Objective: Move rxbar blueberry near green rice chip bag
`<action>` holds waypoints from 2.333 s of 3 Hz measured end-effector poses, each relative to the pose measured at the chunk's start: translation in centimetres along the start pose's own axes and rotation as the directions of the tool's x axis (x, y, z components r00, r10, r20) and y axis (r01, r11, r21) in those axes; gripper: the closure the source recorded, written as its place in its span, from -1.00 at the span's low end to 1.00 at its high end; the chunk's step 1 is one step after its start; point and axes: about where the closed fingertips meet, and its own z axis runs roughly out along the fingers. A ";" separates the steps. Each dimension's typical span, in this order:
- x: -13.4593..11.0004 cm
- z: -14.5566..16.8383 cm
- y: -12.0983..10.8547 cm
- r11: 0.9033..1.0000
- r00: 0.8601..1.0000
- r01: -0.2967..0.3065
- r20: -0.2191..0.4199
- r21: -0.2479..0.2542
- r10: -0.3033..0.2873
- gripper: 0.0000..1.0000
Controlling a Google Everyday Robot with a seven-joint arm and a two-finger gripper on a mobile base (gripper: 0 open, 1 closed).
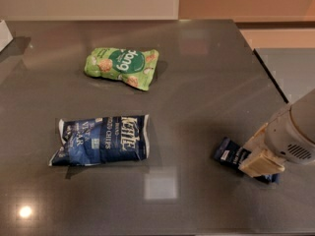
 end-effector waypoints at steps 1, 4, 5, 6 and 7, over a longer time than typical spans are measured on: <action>-0.8 -0.7 -0.9 1.000 1.000 0.015 0.000 -0.005 -0.015 1.00; -10.2 -0.8 -11.3 0.992 0.987 0.121 0.096 0.043 -0.125 1.00; -13.9 0.9 -14.8 0.984 0.975 0.168 0.140 0.061 -0.175 1.00; -17.3 3.2 -17.0 0.978 0.960 0.202 0.184 0.056 -0.209 1.00; -20.1 5.2 -18.4 0.972 0.948 0.231 0.212 0.052 -0.237 1.00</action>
Offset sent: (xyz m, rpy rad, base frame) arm 0.0943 0.0163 0.0491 0.0273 -0.0522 0.0816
